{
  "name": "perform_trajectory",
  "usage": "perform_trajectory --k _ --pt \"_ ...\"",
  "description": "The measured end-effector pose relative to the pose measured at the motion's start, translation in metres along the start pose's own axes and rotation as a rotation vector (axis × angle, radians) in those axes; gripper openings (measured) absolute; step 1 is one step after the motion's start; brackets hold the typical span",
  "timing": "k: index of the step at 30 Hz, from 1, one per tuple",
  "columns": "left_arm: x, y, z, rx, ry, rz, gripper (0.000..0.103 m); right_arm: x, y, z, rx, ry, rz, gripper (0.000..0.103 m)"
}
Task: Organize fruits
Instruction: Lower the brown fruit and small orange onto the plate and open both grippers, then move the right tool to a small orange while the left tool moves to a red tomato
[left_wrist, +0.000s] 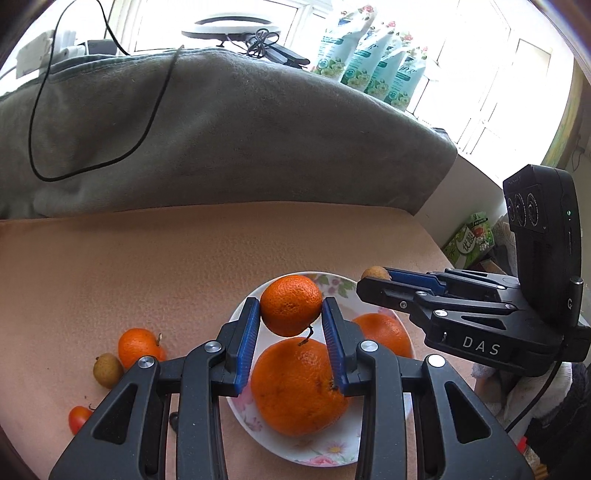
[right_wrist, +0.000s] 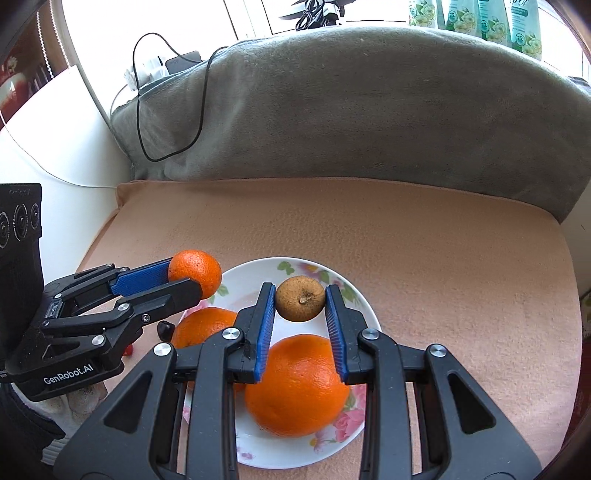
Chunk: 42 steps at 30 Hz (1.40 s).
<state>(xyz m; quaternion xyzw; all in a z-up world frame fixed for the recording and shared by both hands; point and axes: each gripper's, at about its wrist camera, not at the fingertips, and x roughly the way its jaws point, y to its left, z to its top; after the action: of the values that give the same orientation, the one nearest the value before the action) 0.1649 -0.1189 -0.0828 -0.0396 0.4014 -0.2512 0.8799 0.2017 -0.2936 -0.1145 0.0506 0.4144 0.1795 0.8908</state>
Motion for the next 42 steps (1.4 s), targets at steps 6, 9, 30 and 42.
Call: perform_trajectory --k 6,9,30,42 --pt "0.01 -0.011 0.001 0.058 0.036 0.029 0.033 0.003 -0.008 -0.001 -0.01 0.018 -0.021 0.029" --pt "0.014 -0.016 0.001 0.079 0.046 0.031 0.033 0.002 -0.011 -0.001 -0.011 0.017 -0.021 0.029" --pt "-0.016 0.004 0.007 0.005 -0.016 0.041 0.045 -0.023 -0.011 0.0 0.009 -0.052 -0.029 0.067" --pt "-0.054 0.032 0.004 -0.033 -0.076 0.07 0.065 -0.028 0.022 0.001 -0.072 -0.047 -0.027 0.074"
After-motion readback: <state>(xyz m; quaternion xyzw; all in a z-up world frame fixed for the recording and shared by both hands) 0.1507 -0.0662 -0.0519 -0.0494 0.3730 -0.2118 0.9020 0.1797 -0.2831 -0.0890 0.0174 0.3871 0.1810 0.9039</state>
